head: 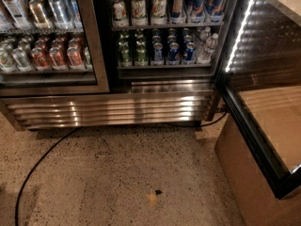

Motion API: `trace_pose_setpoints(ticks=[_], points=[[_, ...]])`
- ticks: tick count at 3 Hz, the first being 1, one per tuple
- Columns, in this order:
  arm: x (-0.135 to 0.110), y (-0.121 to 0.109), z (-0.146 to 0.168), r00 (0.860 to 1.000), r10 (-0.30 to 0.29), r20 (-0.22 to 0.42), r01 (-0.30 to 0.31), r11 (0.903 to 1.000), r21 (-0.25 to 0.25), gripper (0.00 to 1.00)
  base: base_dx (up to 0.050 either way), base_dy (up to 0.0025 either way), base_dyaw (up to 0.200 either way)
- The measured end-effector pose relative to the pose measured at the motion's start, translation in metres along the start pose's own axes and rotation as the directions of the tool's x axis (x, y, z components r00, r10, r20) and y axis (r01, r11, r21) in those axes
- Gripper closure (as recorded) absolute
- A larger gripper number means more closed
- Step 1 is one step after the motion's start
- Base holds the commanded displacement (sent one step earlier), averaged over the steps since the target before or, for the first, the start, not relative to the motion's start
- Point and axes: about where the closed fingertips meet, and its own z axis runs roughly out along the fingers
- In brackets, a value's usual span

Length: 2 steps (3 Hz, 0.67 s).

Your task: Close right fridge door

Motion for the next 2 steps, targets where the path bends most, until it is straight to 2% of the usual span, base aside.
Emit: trace_pose_setpoints(ticks=[2], points=[[0.0, 0.0, 0.0, 1.0, 0.0, 0.0, 0.0, 1.0, 0.0, 0.0, 0.0, 0.00003, -0.198]])
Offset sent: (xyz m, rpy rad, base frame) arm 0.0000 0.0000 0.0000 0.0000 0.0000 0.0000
